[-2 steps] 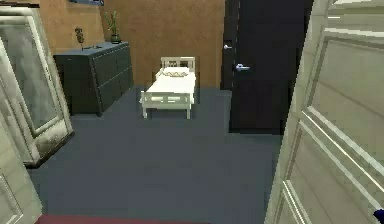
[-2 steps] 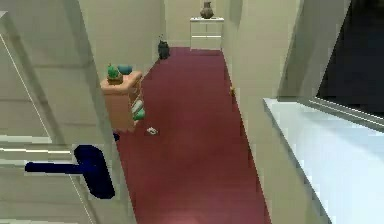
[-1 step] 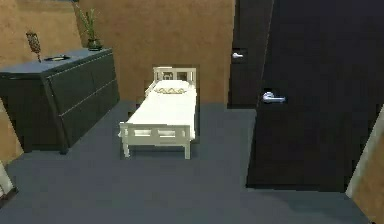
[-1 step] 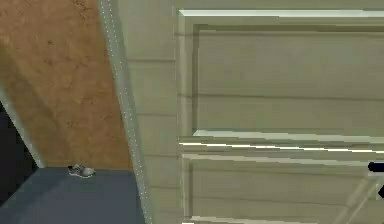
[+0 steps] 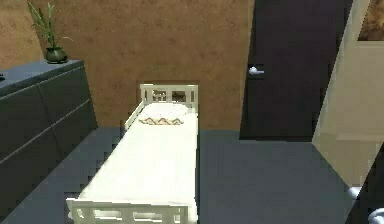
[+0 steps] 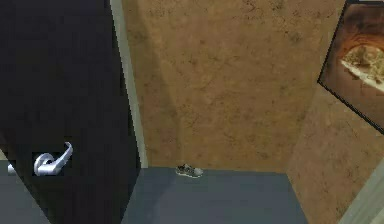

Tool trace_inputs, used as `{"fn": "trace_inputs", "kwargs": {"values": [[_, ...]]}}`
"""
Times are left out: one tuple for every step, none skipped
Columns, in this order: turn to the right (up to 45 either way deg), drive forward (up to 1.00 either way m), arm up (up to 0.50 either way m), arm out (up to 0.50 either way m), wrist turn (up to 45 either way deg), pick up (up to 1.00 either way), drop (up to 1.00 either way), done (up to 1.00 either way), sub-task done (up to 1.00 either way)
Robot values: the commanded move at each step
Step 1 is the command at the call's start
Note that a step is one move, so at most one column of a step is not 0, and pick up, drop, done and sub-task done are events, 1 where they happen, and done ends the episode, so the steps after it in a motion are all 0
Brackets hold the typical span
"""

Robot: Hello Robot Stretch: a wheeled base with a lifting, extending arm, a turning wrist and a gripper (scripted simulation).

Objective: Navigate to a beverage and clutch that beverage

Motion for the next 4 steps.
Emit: {"fn": "trace_inputs", "kwargs": {"values": [[0.0,0.55,0.00,0.00,0.0,0.00,0.00,0.00,0.00],[45.0,0.00,0.00,0.00,0.0,0.00,0.00,0.00,0.00],[0.0,0.40,0.00,0.00,0.0,0.00,0.00,0.00,0.00],[24.0,0.00,0.00,0.00,0.0,0.00,0.00,0.00,0.00]]}}
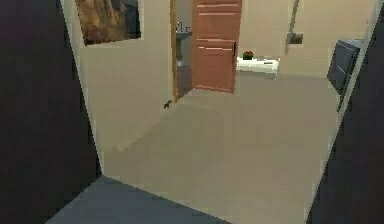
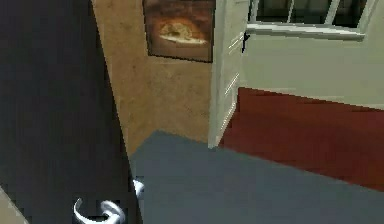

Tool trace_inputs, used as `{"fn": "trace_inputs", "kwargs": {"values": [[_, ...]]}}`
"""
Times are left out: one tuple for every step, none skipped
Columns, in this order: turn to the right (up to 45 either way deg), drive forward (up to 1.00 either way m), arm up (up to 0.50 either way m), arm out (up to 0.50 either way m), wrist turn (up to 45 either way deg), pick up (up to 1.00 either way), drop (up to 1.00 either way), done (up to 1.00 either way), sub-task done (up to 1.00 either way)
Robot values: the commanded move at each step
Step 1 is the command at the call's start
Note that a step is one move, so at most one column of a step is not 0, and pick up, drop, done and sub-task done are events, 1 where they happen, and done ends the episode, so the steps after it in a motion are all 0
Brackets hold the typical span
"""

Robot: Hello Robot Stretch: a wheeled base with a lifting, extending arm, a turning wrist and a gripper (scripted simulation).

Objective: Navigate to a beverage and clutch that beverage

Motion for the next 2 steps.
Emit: {"fn": "trace_inputs", "kwargs": {"values": [[0.0,1.00,0.00,0.00,0.0,0.00,0.00,0.00,0.00],[0.0,1.00,0.00,0.00,0.0,0.00,0.00,0.00,0.00]]}}
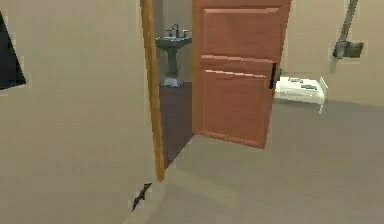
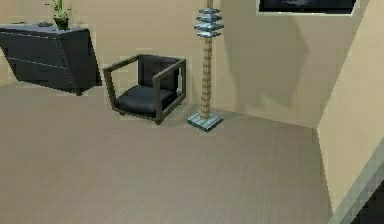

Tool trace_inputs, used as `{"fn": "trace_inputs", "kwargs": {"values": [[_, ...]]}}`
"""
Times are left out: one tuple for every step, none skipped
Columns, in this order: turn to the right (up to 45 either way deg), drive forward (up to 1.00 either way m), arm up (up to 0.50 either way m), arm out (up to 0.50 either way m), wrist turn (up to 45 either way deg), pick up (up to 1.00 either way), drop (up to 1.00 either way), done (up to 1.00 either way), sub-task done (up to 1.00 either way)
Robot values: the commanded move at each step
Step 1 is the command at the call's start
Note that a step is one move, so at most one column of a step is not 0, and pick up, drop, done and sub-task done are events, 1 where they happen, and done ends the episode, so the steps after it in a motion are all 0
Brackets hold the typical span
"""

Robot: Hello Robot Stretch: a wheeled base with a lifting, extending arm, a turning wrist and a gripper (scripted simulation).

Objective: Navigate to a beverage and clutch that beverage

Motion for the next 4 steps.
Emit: {"fn": "trace_inputs", "kwargs": {"values": [[0.0,1.00,0.00,0.00,0.0,0.00,0.00,0.00,0.00],[0.0,0.80,0.00,0.00,0.0,0.00,0.00,0.00,0.00],[-45.0,0.00,0.00,0.00,0.0,0.00,0.00,0.00,0.00],[-18.0,0.00,0.00,0.00,0.0,0.00,0.00,0.00,0.00]]}}
